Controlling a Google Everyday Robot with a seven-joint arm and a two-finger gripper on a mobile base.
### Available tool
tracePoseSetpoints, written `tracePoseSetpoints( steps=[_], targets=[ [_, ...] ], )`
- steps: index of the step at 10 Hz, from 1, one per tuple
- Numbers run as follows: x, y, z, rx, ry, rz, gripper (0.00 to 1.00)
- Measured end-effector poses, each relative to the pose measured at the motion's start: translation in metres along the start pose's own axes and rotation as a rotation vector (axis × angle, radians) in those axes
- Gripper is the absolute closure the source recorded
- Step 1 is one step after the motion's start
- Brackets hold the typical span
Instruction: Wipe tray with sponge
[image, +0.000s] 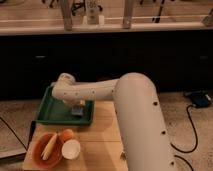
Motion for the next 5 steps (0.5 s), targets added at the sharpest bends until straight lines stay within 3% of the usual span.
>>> tracePoseSetpoints(
  steps=[5],
  targets=[
    [0.017, 0.016, -0.009, -0.001, -0.006, 0.005, 0.96]
  ],
)
